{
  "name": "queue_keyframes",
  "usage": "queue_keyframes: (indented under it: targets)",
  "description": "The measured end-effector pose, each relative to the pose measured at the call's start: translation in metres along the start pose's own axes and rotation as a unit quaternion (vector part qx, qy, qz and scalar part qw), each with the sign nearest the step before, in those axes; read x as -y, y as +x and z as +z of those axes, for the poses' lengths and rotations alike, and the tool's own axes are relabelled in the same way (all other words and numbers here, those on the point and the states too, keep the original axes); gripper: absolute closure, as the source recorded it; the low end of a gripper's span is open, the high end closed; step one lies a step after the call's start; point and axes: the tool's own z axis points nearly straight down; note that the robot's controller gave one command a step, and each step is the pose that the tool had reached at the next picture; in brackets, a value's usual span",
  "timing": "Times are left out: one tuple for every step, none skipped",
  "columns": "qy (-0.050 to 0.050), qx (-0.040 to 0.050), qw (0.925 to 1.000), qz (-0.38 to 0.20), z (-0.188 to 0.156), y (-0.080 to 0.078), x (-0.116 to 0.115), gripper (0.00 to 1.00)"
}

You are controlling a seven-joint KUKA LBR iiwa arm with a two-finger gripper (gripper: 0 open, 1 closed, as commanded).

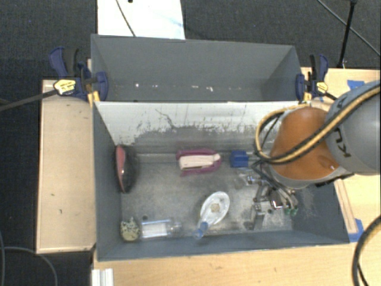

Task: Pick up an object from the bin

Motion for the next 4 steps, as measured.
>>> queue_keyframes:
  targets:
    - [-0.002,0.0023,0.9866,-0.163,0.0,-0.006,-0.074,0.0]
    - [0.0,0.0061,0.9586,-0.285,0.029,0.008,-0.072,0.0]
    - [0.0,0.0081,0.9585,-0.285,0.028,0.007,-0.073,0.0]
    - [0.0,0.007,0.9583,-0.286,0.028,0.007,-0.073,1.0]
